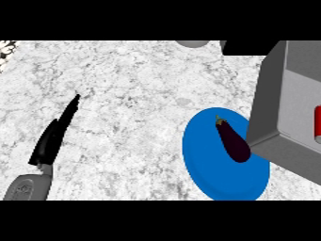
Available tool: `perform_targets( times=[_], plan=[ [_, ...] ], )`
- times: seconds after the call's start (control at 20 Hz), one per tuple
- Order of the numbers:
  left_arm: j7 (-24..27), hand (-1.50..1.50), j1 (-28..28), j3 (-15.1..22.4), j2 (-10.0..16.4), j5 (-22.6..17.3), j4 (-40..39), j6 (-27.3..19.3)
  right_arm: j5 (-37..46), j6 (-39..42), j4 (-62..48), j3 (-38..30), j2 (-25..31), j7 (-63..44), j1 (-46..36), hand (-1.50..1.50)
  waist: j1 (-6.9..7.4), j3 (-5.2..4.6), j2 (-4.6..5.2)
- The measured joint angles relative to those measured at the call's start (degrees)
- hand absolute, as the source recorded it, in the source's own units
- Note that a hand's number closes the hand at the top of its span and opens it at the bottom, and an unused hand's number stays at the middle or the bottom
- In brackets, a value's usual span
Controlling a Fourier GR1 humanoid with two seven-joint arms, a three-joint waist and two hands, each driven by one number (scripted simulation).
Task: Pick the can from the plate and place it in the cardboard box
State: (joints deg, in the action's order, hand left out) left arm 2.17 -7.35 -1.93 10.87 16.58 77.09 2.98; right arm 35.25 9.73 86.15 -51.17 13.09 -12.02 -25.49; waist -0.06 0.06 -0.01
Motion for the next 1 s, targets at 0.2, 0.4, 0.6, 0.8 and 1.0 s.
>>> perform_targets(
  times=[0.2, 0.4, 0.6, 0.8, 1.0],
  plan=[
    [0.3, 0.0, 0.1, -0.2, 0.1, 0.1, 0.3, 0.0, -6.3, -3.5, -3.8, -5.4, 2.0, 5.4, 1.2, -1.5, -0.04, 0.01, 0.02],
    [-0.4, 0.0, 1.0, -0.3, 0.6, -0.1, 1.9, 0.7, -12.3, -5.1, -8.5, -9.6, 5.2, 12.0, 3.7, -1.5, 0.0, 0.0, 0.0],
    [-0.8, 0.0, 1.6, -1.0, 1.0, -0.6, 3.1, 1.3, -17.5, -5.8, -14.3, -12.9, 9.2, 18.1, 6.4, -1.5, 0.03, 0.0, 0.01],
    [0.0, 0.0, 0.2, -1.3, 0.8, -0.3, 1.0, 1.2, -21.8, -6.3, -20.5, -15.4, 12.8, 24.2, 9.4, -1.5, -0.1, -0.18, -0.01],
    [0.1, 0.0, -0.3, -1.7, 0.8, -0.3, 0.6, 1.4, -25.8, -5.1, -26.7, -17.0, 17.1, 29.1, 12.7, -1.5, -0.09, -0.53, -0.09]
  ],
)
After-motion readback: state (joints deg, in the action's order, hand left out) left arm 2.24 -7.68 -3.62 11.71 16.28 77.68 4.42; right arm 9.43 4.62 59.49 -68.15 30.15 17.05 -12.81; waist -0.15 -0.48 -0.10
